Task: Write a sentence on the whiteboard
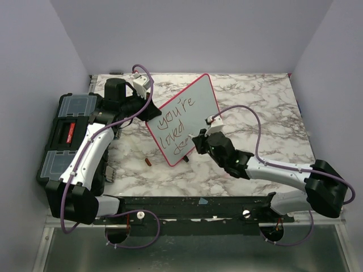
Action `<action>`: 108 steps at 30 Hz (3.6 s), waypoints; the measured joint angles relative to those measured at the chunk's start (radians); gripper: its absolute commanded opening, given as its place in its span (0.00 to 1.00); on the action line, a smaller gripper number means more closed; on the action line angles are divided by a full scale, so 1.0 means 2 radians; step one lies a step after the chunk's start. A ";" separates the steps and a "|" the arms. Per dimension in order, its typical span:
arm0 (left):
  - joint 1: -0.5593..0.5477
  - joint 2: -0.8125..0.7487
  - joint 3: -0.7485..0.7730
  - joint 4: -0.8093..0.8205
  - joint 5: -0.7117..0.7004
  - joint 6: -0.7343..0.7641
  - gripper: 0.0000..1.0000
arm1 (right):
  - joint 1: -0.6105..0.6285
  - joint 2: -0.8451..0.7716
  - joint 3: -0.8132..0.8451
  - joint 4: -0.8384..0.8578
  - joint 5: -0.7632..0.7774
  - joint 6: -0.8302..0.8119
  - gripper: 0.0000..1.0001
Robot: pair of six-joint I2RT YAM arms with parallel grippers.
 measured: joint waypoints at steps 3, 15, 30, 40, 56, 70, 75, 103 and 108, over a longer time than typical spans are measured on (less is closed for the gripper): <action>-0.001 0.000 0.000 0.000 0.000 0.000 0.00 | 0.000 -0.035 -0.005 -0.004 0.001 -0.003 0.01; -0.002 -0.002 0.000 0.000 0.000 0.000 0.00 | -0.010 -0.093 -0.044 -0.002 0.040 -0.007 0.01; -0.002 -0.002 0.000 0.000 0.000 0.000 0.00 | -0.067 -0.082 -0.056 0.015 0.000 0.011 0.01; -0.002 -0.002 0.000 0.000 0.000 0.000 0.00 | -0.067 -0.064 -0.056 0.028 -0.023 0.011 0.01; -0.002 -0.002 0.000 0.000 0.000 0.000 0.00 | -0.067 -0.036 -0.054 0.050 -0.041 0.011 0.01; -0.002 -0.002 0.000 0.000 0.000 0.000 0.00 | -0.068 0.006 -0.013 0.066 -0.045 0.005 0.01; -0.002 -0.002 0.000 -0.002 -0.001 0.000 0.00 | -0.068 0.019 -0.009 0.071 -0.044 0.006 0.01; -0.002 -0.002 0.000 -0.002 -0.002 0.000 0.00 | -0.069 0.026 -0.054 0.072 -0.033 0.022 0.01; -0.002 -0.002 0.000 -0.002 -0.001 -0.001 0.00 | -0.071 0.029 -0.045 0.062 -0.020 0.009 0.01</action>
